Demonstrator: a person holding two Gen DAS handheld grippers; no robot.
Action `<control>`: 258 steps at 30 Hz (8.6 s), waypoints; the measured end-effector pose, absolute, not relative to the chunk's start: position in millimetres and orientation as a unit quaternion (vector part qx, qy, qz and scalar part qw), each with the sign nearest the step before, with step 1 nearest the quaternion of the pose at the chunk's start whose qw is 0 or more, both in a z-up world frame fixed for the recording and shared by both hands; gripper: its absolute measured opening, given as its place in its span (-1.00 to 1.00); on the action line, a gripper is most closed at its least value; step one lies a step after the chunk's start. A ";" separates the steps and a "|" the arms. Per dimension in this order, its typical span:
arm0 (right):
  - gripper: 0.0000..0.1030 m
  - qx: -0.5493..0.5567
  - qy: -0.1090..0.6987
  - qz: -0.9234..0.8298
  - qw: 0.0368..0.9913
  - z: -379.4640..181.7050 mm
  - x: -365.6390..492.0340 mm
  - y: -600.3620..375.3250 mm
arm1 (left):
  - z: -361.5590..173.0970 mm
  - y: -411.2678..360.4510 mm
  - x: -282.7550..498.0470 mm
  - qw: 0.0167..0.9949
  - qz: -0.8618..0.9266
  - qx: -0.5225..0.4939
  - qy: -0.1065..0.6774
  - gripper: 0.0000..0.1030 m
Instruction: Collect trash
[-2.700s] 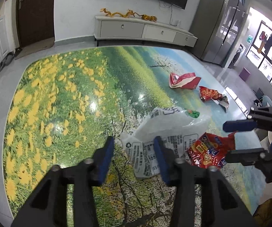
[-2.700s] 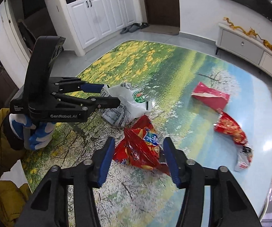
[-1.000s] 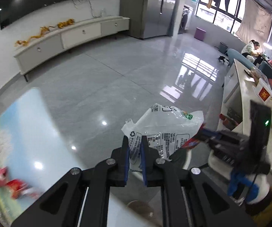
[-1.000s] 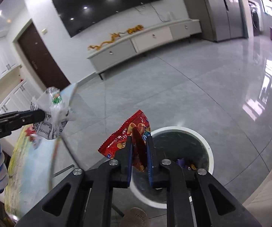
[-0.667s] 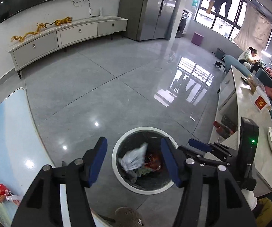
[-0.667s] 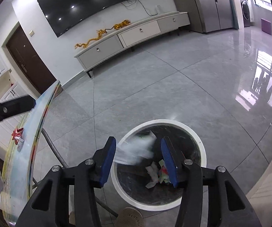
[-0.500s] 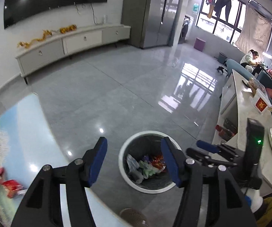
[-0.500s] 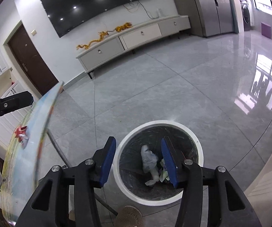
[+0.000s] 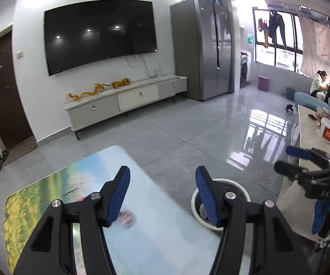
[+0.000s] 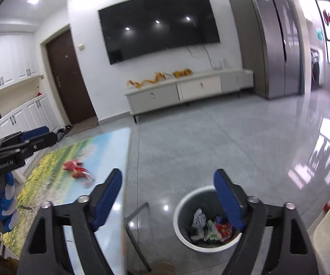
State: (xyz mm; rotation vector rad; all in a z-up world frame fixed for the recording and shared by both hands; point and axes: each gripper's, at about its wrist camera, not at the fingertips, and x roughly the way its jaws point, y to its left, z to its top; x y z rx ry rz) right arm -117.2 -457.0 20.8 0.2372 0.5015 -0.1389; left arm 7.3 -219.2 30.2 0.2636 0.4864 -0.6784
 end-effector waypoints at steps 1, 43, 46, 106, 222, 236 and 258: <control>0.78 0.110 0.241 -0.064 0.962 29.6 -119.6 -446.3 | 33.6 -206.6 3.8 0.910 -0.322 0.123 0.232 0.11; 0.83 -0.024 0.419 0.173 0.891 -39.3 71.3 -267.5 | -89.8 -65.7 167.6 0.837 -0.375 0.209 0.340 0.40; 0.80 -0.027 0.438 0.189 0.878 -57.3 94.0 -269.9 | -100.7 -84.8 191.6 0.820 -0.386 0.241 0.346 0.40; -0.60 0.122 0.352 0.122 0.920 -59.2 -51.9 -350.6 | -43.6 -67.1 58.7 0.858 -0.360 0.092 0.355 -0.46; 1.00 -0.017 0.113 -0.150 0.982 103.4 -144.1 -225.8 | 62.6 15.7 -121.9 0.995 0.036 0.044 0.085 1.00; 1.00 -0.014 0.114 -0.155 0.981 104.8 -144.0 -228.0 | 59.5 8.3 -119.9 0.995 0.026 0.052 0.087 1.00; 1.00 -0.013 0.124 -0.152 0.981 101.6 -143.5 -229.8 | 53.5 2.9 -119.8 0.993 0.010 0.067 0.093 1.00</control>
